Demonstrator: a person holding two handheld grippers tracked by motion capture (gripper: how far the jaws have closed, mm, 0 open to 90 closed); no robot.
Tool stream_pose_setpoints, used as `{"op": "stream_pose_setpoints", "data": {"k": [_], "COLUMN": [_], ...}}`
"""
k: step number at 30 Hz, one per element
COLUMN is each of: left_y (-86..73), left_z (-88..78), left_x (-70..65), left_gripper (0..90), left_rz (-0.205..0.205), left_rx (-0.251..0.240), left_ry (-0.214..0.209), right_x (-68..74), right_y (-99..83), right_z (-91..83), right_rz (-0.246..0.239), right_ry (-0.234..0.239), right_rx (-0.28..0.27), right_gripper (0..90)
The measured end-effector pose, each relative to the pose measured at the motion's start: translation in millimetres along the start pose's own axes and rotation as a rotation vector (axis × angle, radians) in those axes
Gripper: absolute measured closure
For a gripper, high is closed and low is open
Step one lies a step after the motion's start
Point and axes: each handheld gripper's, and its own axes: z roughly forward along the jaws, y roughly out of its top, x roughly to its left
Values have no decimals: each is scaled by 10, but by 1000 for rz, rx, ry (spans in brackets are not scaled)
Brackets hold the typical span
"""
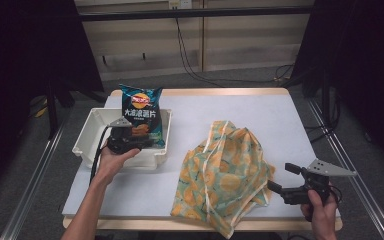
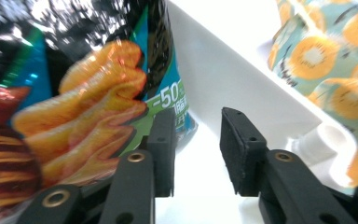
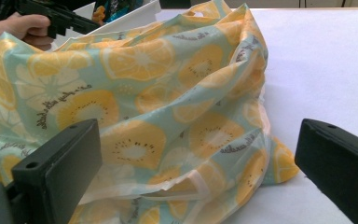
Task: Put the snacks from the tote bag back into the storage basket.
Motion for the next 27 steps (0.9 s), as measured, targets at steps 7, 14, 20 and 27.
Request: {"op": "stream_pose_setpoints", "data": {"k": [7,14,20,27], "left_y": [-4,-112,-277,-493], "left_z": [-154,-329,-494,-637], "left_x": [-189,-355,-475,-628], "left_gripper": [442,237,147,115], "left_rz": [50,64,62,13], "left_rx": [-56,-117,-140,-156], "left_ry": [49,88,126,145], "right_x": [4,-14,-23,-28], "right_y": [-1,-13,-10,-11], "right_z": [8,-37,-38,-11], "right_rz": [-10,-6,-5,-5], "right_ry": [-2,-15,-16,-16], "right_rx": [1,-11,-14,-10], "right_gripper": [0,0,0,0]}}
